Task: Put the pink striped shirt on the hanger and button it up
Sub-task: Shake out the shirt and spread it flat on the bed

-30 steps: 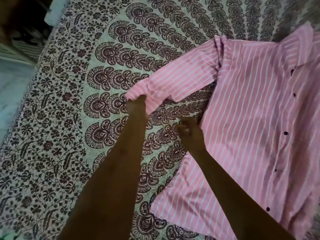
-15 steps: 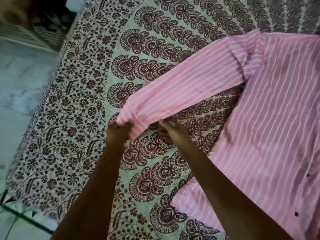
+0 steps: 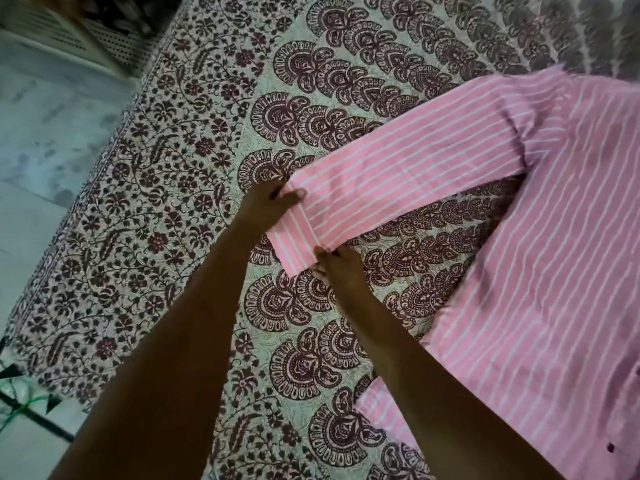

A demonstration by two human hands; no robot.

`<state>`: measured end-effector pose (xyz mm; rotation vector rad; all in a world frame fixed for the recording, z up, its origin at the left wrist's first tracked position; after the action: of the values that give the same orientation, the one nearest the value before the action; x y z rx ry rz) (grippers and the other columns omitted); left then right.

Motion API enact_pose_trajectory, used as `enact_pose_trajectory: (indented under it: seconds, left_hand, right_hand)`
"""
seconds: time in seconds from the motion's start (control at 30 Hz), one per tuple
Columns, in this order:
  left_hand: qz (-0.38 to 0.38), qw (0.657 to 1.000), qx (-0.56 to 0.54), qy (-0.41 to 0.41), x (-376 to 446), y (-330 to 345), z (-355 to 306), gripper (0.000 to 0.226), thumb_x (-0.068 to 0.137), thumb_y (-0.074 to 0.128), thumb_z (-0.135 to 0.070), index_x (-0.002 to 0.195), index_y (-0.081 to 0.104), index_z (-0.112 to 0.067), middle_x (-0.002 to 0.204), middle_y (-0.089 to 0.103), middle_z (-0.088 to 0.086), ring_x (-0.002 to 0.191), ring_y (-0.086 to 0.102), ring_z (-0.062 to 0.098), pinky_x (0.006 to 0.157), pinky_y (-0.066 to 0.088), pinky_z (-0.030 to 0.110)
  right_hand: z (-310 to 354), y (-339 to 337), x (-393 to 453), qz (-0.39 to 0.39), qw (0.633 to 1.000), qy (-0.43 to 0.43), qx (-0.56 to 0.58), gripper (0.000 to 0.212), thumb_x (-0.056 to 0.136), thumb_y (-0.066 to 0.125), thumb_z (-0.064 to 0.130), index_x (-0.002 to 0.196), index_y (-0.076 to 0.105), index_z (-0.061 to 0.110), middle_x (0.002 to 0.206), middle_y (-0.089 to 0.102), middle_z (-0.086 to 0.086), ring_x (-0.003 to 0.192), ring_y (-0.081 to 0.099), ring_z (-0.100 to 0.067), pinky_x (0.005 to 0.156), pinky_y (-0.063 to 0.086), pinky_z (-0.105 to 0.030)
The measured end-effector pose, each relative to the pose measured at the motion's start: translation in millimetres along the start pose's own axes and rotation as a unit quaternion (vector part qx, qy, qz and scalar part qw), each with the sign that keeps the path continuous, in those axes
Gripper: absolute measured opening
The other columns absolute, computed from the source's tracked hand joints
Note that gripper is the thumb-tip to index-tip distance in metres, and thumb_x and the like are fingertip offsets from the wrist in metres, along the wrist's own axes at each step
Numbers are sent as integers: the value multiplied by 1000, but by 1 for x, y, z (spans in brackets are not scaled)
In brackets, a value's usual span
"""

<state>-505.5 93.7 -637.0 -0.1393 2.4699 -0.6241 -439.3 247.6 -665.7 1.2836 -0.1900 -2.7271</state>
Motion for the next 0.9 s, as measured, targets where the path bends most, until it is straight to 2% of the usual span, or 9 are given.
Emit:
enact_pose_trajectory:
  seconds: [0.1, 0.23, 0.33, 0.43, 0.5, 0.57, 0.7, 0.8, 0.9]
  left_hand:
    - [23, 999, -26, -18, -6, -6, 1, 28, 81, 69, -27, 100, 64, -8, 96, 66, 19, 85, 64, 28, 81, 54, 43]
    - [-37, 997, -69, -17, -19, -42, 11, 22, 82, 66, -30, 92, 63, -11, 81, 65, 3, 70, 63, 16, 58, 50, 23]
    - [-118, 991, -60, -27, -25, -73, 31, 30, 81, 69, -28, 98, 62, -5, 77, 63, -1, 64, 61, 11, 47, 47, 17]
    - [-137, 983, -91, -83, -27, -89, 53, 30, 80, 69, -29, 100, 61, -8, 81, 63, 0, 72, 62, 17, 58, 50, 26]
    - [-127, 973, -157, -107, -28, -90, 62, 28, 81, 68, -27, 102, 61, -10, 88, 64, 3, 80, 63, 22, 64, 52, 31]
    - [-127, 959, -211, -142, -31, -87, 68, 32, 85, 65, -23, 112, 58, -8, 95, 64, 6, 89, 61, 26, 70, 53, 36]
    - [-153, 931, -277, -183, -31, -84, 72, 34, 87, 61, -28, 113, 58, -6, 108, 63, 12, 98, 60, 30, 87, 50, 46]
    - [-172, 916, -314, -180, -23, -86, 70, 30, 87, 60, -35, 106, 59, -11, 104, 64, 9, 94, 61, 27, 83, 50, 44]
    - [-239, 947, -143, -161, -16, -96, 73, 35, 84, 65, -30, 110, 59, -6, 111, 64, 12, 98, 63, 28, 83, 53, 38]
  right_hand:
    - [3, -1, -2, 6, 1000, -16, -3, 11, 92, 50, 3, 83, 54, 9, 73, 56, -2, 65, 52, -9, 62, 50, -16]
    - [5, 30, -4, 48, 999, -18, -11, 21, 88, 55, 2, 73, 57, 16, 75, 60, -6, 68, 55, -14, 75, 51, -32]
    - [-8, 64, -9, 70, 997, 9, -40, 9, 88, 57, 4, 82, 63, 9, 90, 65, -21, 64, 56, -15, 65, 48, -27]
    - [-22, 80, -3, 39, 998, 40, -23, 15, 87, 58, 3, 97, 63, -7, 101, 65, -27, 61, 55, -12, 55, 48, -19]
    - [-25, 83, 4, 22, 999, 41, -27, 11, 86, 61, 6, 76, 63, 3, 89, 64, -24, 56, 53, -10, 54, 44, -21]
    - [-30, 85, 10, 29, 997, 46, -47, 21, 86, 62, 11, 65, 58, 12, 79, 62, -19, 51, 51, -9, 52, 41, -22]
    - [-24, 92, 8, 105, 994, 39, -7, 7, 91, 56, 13, 86, 61, 11, 76, 63, -2, 67, 60, -9, 68, 49, -20]
    - [-17, 94, 13, 129, 992, 4, -5, 7, 92, 55, 17, 89, 61, 13, 74, 63, 6, 61, 61, 0, 61, 48, -15]
    - [-20, 87, 24, 76, 996, 34, -44, 17, 92, 54, 18, 76, 58, 15, 72, 61, -2, 42, 55, 2, 42, 43, -14]
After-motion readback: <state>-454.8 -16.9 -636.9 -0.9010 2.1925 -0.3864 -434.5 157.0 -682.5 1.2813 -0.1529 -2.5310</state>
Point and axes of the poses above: each hand's wrist, its own x-axis towards the middle knuckle, its own y-axis out of the palm, z = x × y, the point moved 8 cm from there along x, towards the middle knuckle
